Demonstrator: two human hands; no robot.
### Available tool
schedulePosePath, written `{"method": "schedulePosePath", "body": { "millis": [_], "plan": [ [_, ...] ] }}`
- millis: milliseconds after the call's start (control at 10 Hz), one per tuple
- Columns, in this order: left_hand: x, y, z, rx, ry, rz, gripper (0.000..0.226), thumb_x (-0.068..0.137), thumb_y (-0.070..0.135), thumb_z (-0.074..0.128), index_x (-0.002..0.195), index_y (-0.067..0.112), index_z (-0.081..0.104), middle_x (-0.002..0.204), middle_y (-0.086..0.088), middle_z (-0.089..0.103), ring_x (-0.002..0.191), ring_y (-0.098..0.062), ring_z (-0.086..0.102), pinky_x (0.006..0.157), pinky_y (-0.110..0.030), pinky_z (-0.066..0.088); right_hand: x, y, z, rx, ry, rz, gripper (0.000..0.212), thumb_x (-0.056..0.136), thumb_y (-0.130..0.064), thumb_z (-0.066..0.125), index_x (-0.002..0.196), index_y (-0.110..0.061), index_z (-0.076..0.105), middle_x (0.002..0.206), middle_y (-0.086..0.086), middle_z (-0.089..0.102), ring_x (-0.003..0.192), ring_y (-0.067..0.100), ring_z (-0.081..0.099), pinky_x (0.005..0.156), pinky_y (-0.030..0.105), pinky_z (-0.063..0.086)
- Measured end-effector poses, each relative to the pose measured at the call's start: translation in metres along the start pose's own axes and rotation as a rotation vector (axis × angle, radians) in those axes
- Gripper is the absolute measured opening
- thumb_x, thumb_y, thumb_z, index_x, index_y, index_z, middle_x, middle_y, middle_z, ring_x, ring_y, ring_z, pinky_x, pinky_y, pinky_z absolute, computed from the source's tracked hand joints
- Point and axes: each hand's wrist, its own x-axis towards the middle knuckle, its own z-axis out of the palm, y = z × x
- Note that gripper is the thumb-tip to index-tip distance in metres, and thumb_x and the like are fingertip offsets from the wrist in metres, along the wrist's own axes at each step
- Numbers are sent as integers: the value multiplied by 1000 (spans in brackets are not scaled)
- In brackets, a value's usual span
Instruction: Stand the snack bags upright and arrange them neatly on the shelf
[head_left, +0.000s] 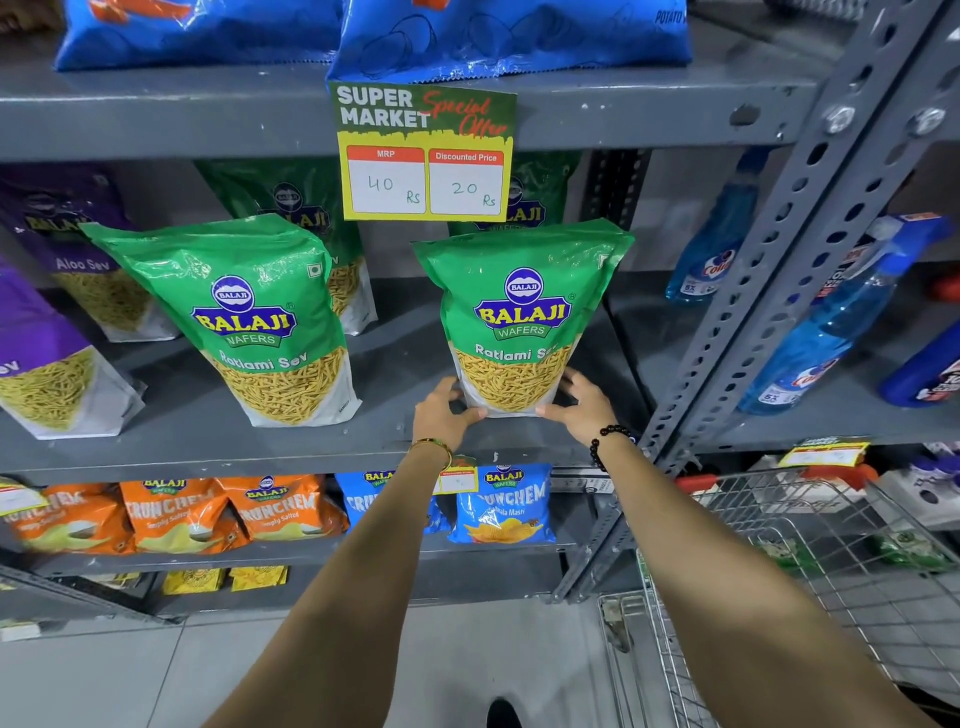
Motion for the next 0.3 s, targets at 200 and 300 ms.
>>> {"method": "schedulePosePath", "body": {
  "millis": [200, 300],
  "plan": [
    [2, -5, 0, 70, -27, -18, 62, 78, 16, 72, 132, 11, 43, 132, -12, 58, 122, -32, 53, 106, -45, 39, -1, 1, 1, 33, 2, 18, 74, 74, -7, 74, 139, -14, 39, 140, 7, 51, 132, 23, 44, 110, 40, 34],
    [-2, -17, 1, 250, -18, -24, 72, 82, 24, 67, 142, 15, 28, 146, -14, 43, 134, -35, 38, 112, -47, 34, -5, 11, 7, -25, 47, 22, 85, 72, -4, 74, 145, -12, 30, 148, 10, 42, 137, 25, 38, 113, 43, 33]
  ]
}}
